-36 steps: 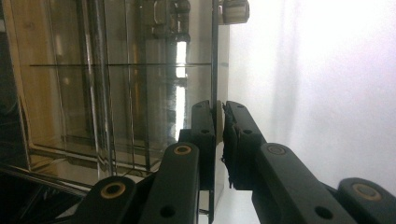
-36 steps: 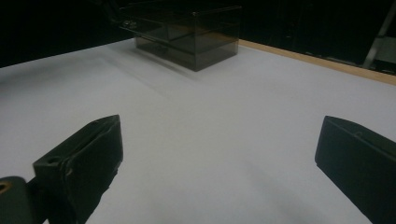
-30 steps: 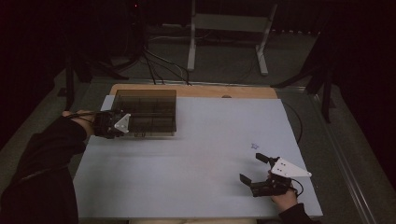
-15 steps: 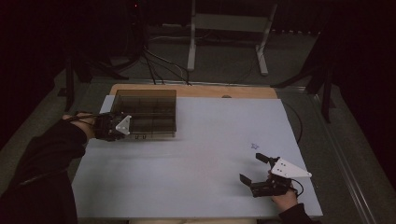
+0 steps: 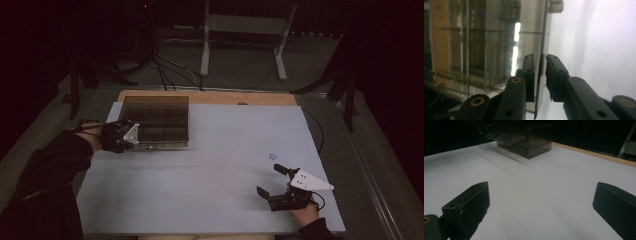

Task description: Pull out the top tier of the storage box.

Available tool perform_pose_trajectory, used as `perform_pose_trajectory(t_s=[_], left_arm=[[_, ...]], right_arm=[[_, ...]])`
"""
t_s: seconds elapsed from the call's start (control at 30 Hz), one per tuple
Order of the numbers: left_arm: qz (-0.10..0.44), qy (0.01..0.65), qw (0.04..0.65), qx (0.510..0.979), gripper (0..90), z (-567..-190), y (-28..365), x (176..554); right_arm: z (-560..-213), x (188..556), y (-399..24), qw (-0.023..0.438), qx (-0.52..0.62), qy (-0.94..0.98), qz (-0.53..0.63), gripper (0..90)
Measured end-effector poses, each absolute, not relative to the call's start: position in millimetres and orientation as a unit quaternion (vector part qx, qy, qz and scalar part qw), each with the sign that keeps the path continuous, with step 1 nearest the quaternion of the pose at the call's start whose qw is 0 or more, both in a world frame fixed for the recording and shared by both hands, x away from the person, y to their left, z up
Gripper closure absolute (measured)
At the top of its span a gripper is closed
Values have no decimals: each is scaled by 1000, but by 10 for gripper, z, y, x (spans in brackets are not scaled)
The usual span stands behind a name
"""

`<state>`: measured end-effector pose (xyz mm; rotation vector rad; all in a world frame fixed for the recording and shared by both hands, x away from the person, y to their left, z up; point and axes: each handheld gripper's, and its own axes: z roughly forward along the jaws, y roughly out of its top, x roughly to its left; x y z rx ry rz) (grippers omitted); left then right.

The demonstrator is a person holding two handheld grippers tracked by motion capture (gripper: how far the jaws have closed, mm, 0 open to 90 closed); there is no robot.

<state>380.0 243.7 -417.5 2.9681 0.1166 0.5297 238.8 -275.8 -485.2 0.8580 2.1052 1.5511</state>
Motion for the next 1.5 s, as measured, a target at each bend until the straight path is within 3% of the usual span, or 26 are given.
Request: perform_pose_trajectory(t_s=[0.27,0.3,0.4,0.47,0.53,0.63,0.8,1.03,1.5], left_arm=[[164,99,99,976,645,-4083,2482,3730],[165,134,104,972,623,-4071,2481,3707],[163,160,118,966,531,-4054,2485,3672],[165,201,161,952,448,-4012,2493,3601],[165,211,174,948,428,-4000,2494,3577],[161,248,216,930,224,-3970,2467,3459],[115,278,231,925,12,-4008,2447,3349],[94,277,251,923,0,-4155,2306,3142],[109,295,274,909,0,-4508,2114,2912]], right_arm=[[-4850,2385,-2756,195,304,751,552,10],[-4849,2384,-2756,194,304,751,553,10],[-4850,2385,-2756,195,305,751,552,10],[-4851,2384,-2756,195,305,751,552,10],[-4851,2385,-2756,195,305,751,552,10],[-4850,2384,-2754,195,305,752,551,10],[-4852,2386,-2753,195,307,752,550,10],[-4851,2385,-2752,195,306,752,551,10],[-4848,2381,-2752,196,305,752,551,10]])
